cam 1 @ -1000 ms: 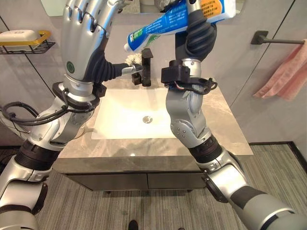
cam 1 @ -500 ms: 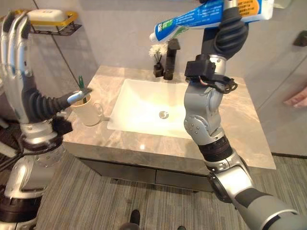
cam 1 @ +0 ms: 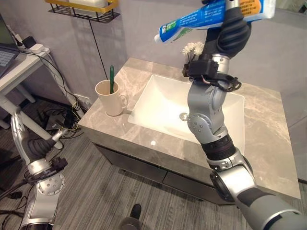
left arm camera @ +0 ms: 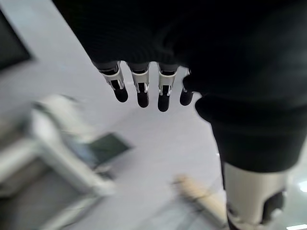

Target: Put brush and paste in cup on sink, flatten towel.

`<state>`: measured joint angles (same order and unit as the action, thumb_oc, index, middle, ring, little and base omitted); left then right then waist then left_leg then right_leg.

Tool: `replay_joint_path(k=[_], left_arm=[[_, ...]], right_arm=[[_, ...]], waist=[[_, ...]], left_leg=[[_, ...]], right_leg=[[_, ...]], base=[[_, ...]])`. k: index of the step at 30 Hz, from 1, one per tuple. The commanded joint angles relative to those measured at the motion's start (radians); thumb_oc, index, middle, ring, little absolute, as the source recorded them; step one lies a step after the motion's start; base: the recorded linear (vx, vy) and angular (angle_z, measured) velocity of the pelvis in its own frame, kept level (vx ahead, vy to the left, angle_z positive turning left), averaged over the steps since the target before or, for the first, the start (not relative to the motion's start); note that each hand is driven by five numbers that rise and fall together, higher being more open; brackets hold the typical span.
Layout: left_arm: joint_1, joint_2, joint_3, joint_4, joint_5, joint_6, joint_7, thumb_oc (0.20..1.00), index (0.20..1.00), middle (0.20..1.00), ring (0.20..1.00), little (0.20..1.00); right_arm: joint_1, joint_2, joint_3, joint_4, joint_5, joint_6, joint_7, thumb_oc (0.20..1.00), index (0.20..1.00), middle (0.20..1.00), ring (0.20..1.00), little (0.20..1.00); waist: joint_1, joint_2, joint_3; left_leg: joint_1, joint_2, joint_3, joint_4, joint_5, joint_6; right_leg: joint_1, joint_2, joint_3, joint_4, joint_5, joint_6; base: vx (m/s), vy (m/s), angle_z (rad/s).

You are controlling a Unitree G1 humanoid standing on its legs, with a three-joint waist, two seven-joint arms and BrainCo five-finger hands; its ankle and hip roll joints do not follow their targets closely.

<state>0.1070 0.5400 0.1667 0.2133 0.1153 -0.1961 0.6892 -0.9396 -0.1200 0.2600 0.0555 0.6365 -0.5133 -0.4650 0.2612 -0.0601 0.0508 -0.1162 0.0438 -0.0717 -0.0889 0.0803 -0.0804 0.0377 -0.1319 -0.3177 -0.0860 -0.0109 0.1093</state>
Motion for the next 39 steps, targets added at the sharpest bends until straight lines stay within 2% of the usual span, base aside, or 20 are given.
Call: replay_joint_path(k=[1,2,3,4,7,8,9,10,11,12,18,24,39], left_arm=[[-0.018,-0.036,-0.048,0.226,-0.189,0.006,-0.051,1.000,1.000,1.000,1.000,1.000],[-0.023,-0.047,-0.058,0.255,-0.231,0.006,-0.070,1.000,1.000,1.000,1.000,1.000],[-0.039,-0.107,-0.067,0.370,-0.383,0.008,-0.102,1.000,1.000,1.000,1.000,1.000],[-0.045,-0.103,-0.075,0.389,-0.387,0.013,-0.122,1.000,1.000,1.000,1.000,1.000],[-0.091,-0.132,-0.143,0.641,-0.400,0.067,-0.187,1.000,1.000,1.000,1.000,1.000],[-0.107,-0.141,-0.170,0.738,-0.387,0.093,-0.224,1.000,1.000,1.000,1.000,1.000],[-0.107,-0.141,-0.170,0.738,-0.387,0.093,-0.224,1.000,1.000,1.000,1.000,1.000],[-0.114,-0.150,-0.196,0.812,-0.363,0.117,-0.247,1.000,1.000,1.000,1.000,1.000],[-0.142,-0.171,-0.234,0.935,-0.347,0.140,-0.308,1.000,1.000,1.000,1.000,1.000],[-0.147,-0.178,-0.258,0.986,-0.307,0.151,-0.331,1.000,1.000,1.000,1.000,1.000],[-0.145,-0.241,-0.330,1.147,-0.192,0.193,-0.407,1.000,1.000,1.000,1.000,1.000],[-0.125,-0.252,-0.380,1.160,-0.107,0.192,-0.439,1.000,1.000,1.000,1.000,1.000],[-0.171,-0.245,-0.444,1.119,-0.104,0.168,-0.410,1.000,1.000,1.000,1.000,1.000]], right_arm=[[-0.069,-0.011,0.026,0.011,0.018,0.000,0.044,0.200,0.200,0.200,0.200,0.200],[-0.072,0.000,0.032,0.022,0.024,0.003,0.047,0.200,0.200,0.200,0.200,0.200],[-0.079,0.025,0.043,0.042,0.036,0.012,0.051,0.200,0.200,0.200,0.200,0.200],[-0.082,0.030,0.049,0.044,0.038,0.011,0.052,0.200,0.200,0.200,0.200,0.200],[-0.110,0.069,0.074,0.089,0.042,0.020,0.060,0.200,0.200,0.200,0.200,0.200],[-0.121,0.075,0.081,0.100,0.044,0.020,0.067,0.200,0.200,0.200,0.200,0.200],[-0.121,0.075,0.081,0.100,0.044,0.020,0.067,0.200,0.200,0.200,0.200,0.200],[-0.125,0.087,0.086,0.117,0.045,0.023,0.075,0.200,0.200,0.200,0.200,0.200],[-0.131,0.117,0.093,0.138,0.064,0.018,0.093,0.200,0.200,0.200,0.200,0.200],[-0.133,0.127,0.093,0.149,0.071,0.014,0.100,0.200,0.200,0.200,0.200,0.200],[-0.124,0.197,0.105,0.202,0.109,0.009,0.130,0.200,0.200,0.200,0.200,0.200],[-0.144,0.182,0.086,0.224,0.075,0.022,0.126,0.200,0.200,0.200,0.200,0.200],[-0.169,0.089,0.020,0.274,-0.024,0.037,0.045,0.200,0.200,0.200,0.200,0.200]], waist=[[0.015,-0.033,-0.050],[0.013,-0.032,-0.049],[0.010,-0.032,-0.045],[0.008,-0.030,-0.045],[-0.003,-0.031,-0.041],[-0.007,-0.031,-0.039],[-0.007,-0.031,-0.040],[-0.014,-0.031,-0.040],[-0.020,-0.031,-0.038],[-0.023,-0.031,-0.039],[-0.020,-0.044,-0.047],[0.007,-0.062,-0.046],[0.066,-0.089,-0.020]], left_leg=[[-0.021,0.031,0.002,0.002,0.020,-0.015],[-0.024,0.031,0.003,0.002,0.021,-0.014],[-0.020,0.032,0.006,0.002,0.019,-0.013],[-0.025,0.031,0.006,0.002,0.022,-0.012],[-0.025,0.034,0.014,0.002,0.022,-0.010],[-0.024,0.034,0.017,0.002,0.022,-0.010],[-0.024,0.034,0.016,0.002,0.022,-0.010],[-0.025,0.035,0.019,0.002,0.022,-0.008],[-0.025,0.036,0.022,0.002,0.021,-0.007],[-0.025,0.037,0.024,0.002,0.020,-0.007],[-0.029,0.038,0.031,0.002,0.017,-0.007],[-0.046,0.033,0.015,0.002,0.017,-0.007],[-0.090,-0.006,-0.052,0.002,0.023,0.004]], right_leg=[[0.019,-0.092,0.016,-0.001,0.074,0.037],[0.016,-0.092,0.016,-0.001,0.076,0.038],[0.016,-0.092,0.019,-0.001,0.075,0.038],[0.011,-0.092,0.020,-0.001,0.079,0.038],[0.004,-0.091,0.025,-0.001,0.083,0.039],[0.004,-0.090,0.027,-0.001,0.083,0.039],[0.003,-0.090,0.027,-0.001,0.083,0.039],[0.000,-0.090,0.031,-0.001,0.085,0.039],[-0.004,-0.089,0.036,-0.001,0.087,0.039],[-0.006,-0.089,0.038,-0.001,0.088,0.039],[-0.014,-0.093,0.045,-0.001,0.089,0.039],[-0.015,-0.095,0.029,-0.001,0.090,0.042],[-0.002,-0.109,-0.030,-0.001,0.094,0.055]], base=[[0.00,0.033,0.10],[0.00,0.034,0.06],[-0.01,0.029,0.03],[-0.01,0.034,0.00],[0.00,0.033,-0.02],[0.00,0.022,-0.03],[0.00,0.000,0.00],[0.00,0.035,0.01],[0.01,0.047,-0.02],[0.01,0.046,-0.07],[0.01,0.011,-0.02],[0.00,0.001,-0.01],[0.01,0.005,0.12]])
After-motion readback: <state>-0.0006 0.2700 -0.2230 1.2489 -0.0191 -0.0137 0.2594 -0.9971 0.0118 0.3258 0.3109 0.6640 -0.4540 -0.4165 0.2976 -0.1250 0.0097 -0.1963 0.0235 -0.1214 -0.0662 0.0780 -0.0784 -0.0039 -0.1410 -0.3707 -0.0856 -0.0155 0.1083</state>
